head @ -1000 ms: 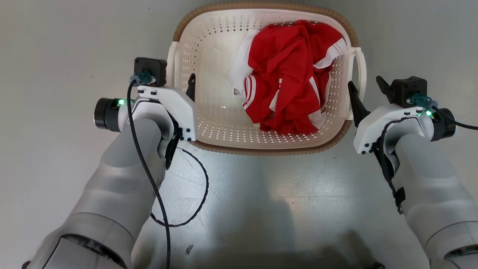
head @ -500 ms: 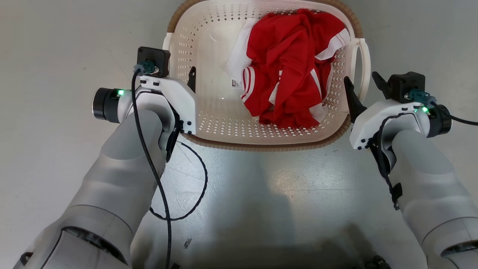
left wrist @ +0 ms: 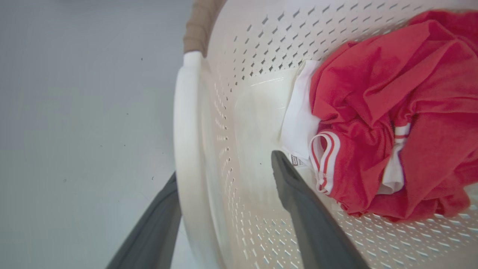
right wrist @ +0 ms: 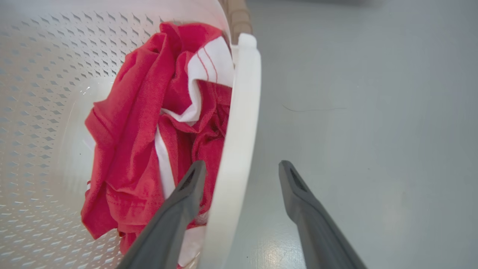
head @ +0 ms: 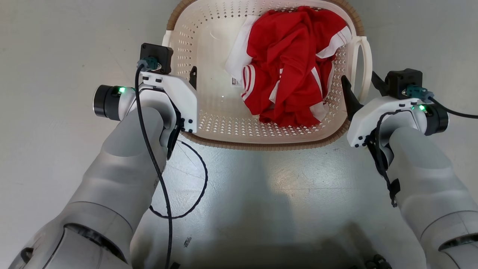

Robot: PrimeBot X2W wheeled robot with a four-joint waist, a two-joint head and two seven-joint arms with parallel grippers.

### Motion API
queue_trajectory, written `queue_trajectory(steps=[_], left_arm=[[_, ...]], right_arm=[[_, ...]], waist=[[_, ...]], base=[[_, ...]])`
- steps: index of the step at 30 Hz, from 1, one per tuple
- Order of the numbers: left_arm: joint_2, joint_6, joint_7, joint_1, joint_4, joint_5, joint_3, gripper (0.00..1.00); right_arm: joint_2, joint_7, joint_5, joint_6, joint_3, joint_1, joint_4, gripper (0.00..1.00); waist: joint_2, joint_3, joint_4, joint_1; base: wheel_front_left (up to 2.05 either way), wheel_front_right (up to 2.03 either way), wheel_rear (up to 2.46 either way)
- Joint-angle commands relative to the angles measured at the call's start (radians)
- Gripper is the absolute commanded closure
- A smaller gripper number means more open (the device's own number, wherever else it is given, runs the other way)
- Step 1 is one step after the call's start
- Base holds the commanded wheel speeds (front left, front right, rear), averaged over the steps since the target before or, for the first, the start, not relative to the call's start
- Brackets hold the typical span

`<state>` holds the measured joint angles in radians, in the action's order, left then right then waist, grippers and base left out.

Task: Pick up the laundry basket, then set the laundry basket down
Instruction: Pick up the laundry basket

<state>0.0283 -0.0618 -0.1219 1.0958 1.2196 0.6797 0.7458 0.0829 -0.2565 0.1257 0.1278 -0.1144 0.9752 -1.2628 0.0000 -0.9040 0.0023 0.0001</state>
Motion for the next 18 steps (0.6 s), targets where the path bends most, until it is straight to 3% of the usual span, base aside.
queue_trajectory(steps=[1,18], left_arm=[[0.022,-0.013,0.004,0.003,-0.004,0.012,-0.003,0.00],[0.022,-0.021,0.013,0.014,0.007,0.054,0.040,0.00]], right_arm=[[-0.023,-0.005,0.011,0.003,-0.023,-0.020,-0.002,0.02],[-0.029,-0.005,0.043,0.003,-0.055,-0.021,-0.014,0.03]], waist=[[0.0000,0.000,0.000,0.0000],[0.0000,0.001,0.002,0.0000]], base=[[0.00,0.00,0.00],[0.00,0.00,0.00]])
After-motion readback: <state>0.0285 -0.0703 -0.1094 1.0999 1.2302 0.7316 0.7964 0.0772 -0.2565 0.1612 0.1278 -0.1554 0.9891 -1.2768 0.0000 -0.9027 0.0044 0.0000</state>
